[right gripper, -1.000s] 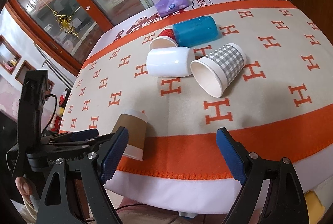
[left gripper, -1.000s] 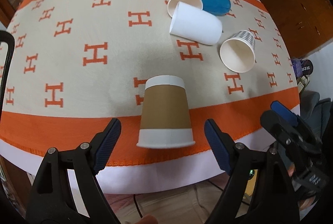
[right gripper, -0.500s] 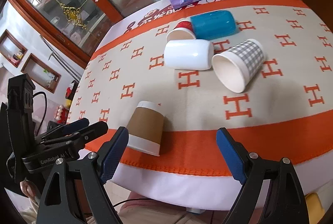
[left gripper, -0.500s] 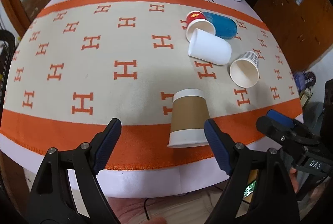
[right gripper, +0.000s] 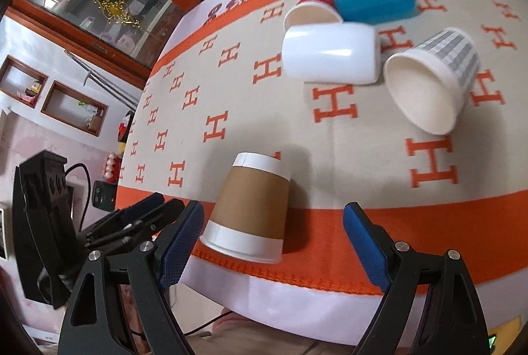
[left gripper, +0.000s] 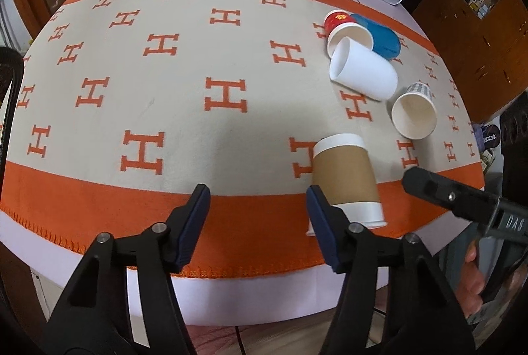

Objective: Flip cup upside down

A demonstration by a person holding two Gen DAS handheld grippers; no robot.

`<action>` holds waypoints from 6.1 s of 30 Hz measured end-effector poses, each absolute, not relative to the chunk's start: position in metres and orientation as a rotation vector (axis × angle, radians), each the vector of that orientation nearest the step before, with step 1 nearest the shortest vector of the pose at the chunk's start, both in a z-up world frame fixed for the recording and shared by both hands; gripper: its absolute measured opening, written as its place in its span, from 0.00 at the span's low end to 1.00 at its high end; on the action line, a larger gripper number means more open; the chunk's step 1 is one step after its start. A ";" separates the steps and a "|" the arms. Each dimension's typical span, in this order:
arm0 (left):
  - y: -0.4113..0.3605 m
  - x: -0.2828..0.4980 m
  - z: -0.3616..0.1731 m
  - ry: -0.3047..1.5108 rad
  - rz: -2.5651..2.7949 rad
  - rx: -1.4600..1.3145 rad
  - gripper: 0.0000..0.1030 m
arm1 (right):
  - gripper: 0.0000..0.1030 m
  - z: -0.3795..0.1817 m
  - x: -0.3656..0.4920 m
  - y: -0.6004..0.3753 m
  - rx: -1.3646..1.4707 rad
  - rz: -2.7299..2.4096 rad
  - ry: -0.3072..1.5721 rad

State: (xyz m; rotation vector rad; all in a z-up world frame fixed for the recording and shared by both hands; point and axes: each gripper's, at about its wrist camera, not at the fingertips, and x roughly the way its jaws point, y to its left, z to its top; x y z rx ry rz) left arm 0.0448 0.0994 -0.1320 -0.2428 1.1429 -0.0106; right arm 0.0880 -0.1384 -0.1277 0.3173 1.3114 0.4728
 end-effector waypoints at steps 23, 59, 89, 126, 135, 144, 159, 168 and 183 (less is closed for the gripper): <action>0.115 0.057 -0.162 1.187 -0.029 -0.304 0.50 | 0.65 -0.203 0.135 -0.093 0.447 0.569 1.527; 0.108 0.056 -0.165 1.102 0.041 -0.291 0.50 | 0.61 -0.146 0.073 -0.073 -0.147 0.467 0.790; 0.079 0.021 -0.145 1.059 0.024 -0.200 0.50 | 0.79 -0.125 0.020 -0.107 -0.095 0.471 0.861; 0.031 -0.028 0.004 0.712 0.118 -0.071 0.81 | 0.91 0.061 -0.053 -0.154 0.044 0.426 0.680; 0.029 -0.034 0.014 0.675 0.138 -0.067 0.81 | 0.91 0.067 -0.055 -0.157 0.059 0.413 0.676; 0.027 -0.036 0.014 0.668 0.140 -0.062 0.81 | 0.91 0.064 -0.050 -0.158 0.061 0.406 0.685; 0.025 -0.032 0.014 0.666 0.145 -0.054 0.81 | 0.91 0.062 -0.046 -0.158 0.059 0.404 0.687; 0.025 -0.029 0.013 0.668 0.145 -0.052 0.81 | 0.91 0.059 -0.044 -0.157 0.060 0.404 0.691; 0.031 -0.023 0.008 0.687 0.144 -0.049 0.81 | 0.91 0.045 -0.038 -0.153 0.061 0.406 0.713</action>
